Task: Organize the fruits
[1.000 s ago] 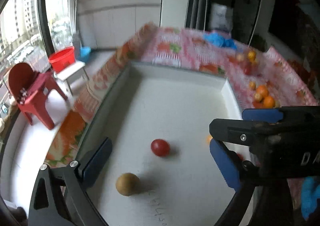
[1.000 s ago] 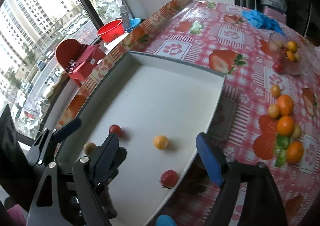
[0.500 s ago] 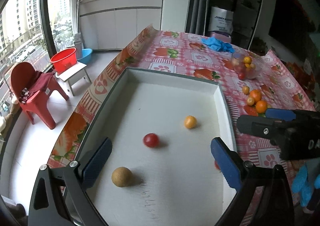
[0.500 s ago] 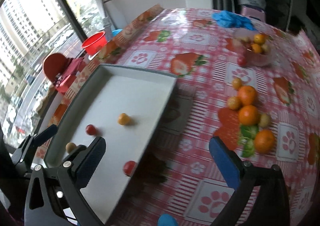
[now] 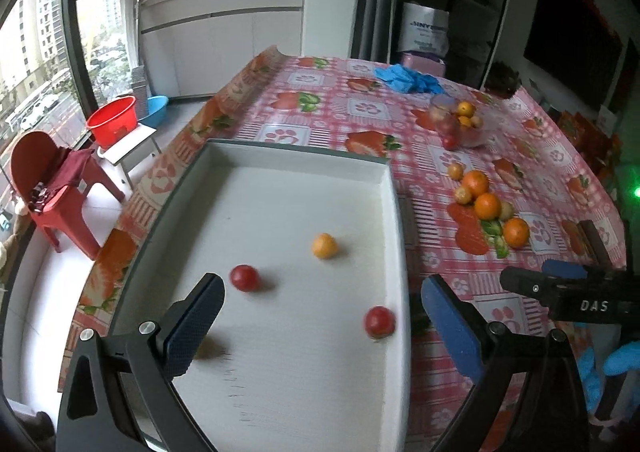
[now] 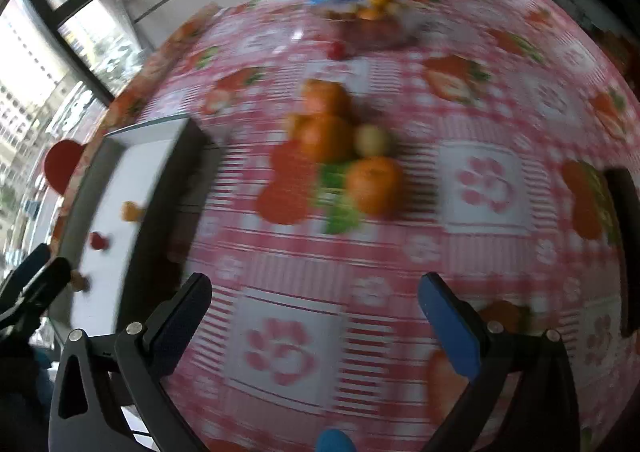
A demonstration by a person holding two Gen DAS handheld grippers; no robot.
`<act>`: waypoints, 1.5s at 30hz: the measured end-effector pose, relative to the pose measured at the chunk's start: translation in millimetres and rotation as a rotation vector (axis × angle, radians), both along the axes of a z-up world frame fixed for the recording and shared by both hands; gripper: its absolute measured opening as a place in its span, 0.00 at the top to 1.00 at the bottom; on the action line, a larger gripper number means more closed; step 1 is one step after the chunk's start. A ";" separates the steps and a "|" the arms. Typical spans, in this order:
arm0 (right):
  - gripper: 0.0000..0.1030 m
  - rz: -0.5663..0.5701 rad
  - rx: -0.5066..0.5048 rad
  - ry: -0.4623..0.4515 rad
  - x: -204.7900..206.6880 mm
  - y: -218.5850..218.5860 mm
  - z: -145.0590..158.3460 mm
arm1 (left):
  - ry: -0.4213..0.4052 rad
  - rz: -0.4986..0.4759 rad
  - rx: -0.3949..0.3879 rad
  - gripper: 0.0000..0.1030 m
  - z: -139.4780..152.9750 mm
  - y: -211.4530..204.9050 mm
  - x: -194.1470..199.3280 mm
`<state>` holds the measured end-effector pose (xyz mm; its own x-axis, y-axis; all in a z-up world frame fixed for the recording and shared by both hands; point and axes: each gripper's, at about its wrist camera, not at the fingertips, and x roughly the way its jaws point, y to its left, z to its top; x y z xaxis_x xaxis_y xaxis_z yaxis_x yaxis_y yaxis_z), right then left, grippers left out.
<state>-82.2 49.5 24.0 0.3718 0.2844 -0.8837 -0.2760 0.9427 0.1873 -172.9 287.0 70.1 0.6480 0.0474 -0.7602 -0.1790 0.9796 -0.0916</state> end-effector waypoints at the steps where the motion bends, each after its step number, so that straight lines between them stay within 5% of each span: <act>1: 0.00 -0.017 -0.004 -0.002 0.1 -10.1 -1.5 | 0.003 -0.009 0.000 0.03 0.7 -4.8 1.7; 18: 0.00 -0.011 -0.210 -0.116 -0.5 -59.1 -24.9 | 0.051 -0.166 0.024 0.03 4.8 -94.9 35.3; 26: 0.00 -0.009 -0.189 -0.190 -8.5 -61.1 -26.6 | 0.023 -0.181 0.023 0.03 21.3 -107.4 51.1; 36: 0.01 0.047 -0.120 -0.149 11.6 -39.0 -17.5 | 0.007 -0.143 -0.010 0.03 40.8 -96.5 73.5; 40: 0.12 0.058 -0.065 -0.140 31.2 -21.3 -13.7 | -0.009 -0.126 0.003 0.03 52.4 -89.5 79.2; 45: 0.46 0.062 -0.077 -0.147 47.9 -4.2 -14.8 | -0.026 -0.118 0.034 0.03 58.0 -86.6 91.4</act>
<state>-34.3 45.2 9.3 0.4825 0.2444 -0.8411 -0.3535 0.9330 0.0683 -81.5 200.4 128.1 0.6703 -0.0052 -0.7421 -0.0602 0.9963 -0.0613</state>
